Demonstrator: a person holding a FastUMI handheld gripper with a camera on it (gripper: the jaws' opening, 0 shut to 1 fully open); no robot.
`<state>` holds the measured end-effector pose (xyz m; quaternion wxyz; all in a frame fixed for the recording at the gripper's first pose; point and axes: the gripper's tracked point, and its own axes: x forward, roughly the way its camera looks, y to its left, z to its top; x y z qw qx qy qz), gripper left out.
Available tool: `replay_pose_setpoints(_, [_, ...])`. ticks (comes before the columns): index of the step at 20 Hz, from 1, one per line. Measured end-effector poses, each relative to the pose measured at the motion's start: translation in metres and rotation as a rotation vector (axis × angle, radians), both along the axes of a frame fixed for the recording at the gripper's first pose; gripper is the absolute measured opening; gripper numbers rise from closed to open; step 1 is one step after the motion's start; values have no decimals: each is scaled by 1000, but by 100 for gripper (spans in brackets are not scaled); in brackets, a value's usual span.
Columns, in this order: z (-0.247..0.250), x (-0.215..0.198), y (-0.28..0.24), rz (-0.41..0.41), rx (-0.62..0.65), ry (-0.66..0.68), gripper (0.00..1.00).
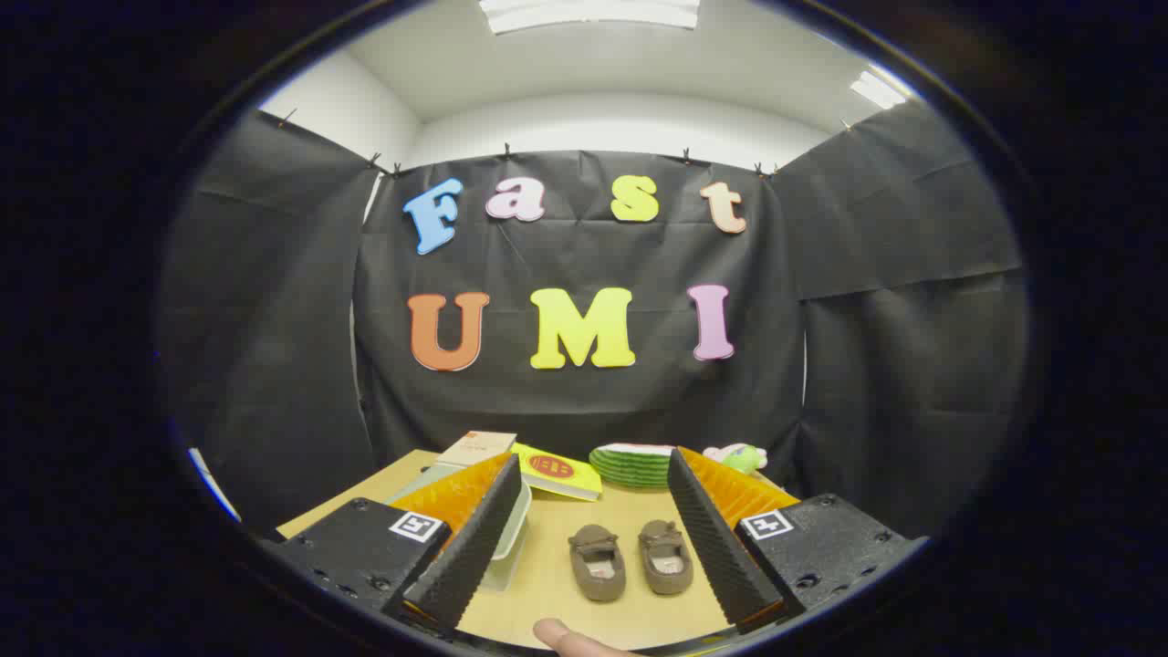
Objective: Open the storage box then place both shoes into the box .Put the left shoe in first, then the right shoe, with the right side of both shoes facing outward in a uniform manner.
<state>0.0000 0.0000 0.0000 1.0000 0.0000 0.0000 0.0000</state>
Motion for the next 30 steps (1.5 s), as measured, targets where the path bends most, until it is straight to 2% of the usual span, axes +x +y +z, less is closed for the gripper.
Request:
replay_pose_setpoints(14, [-24,20,-22,-25,0,58,100])
replay_pose_setpoints(17, [-32,32,-21,-9,14,78,100])
replay_pose_setpoints(23, [-75,88,-12,82,97,214,100])
replay_pose_setpoints(30, [-132,171,16,250,243,439,100])
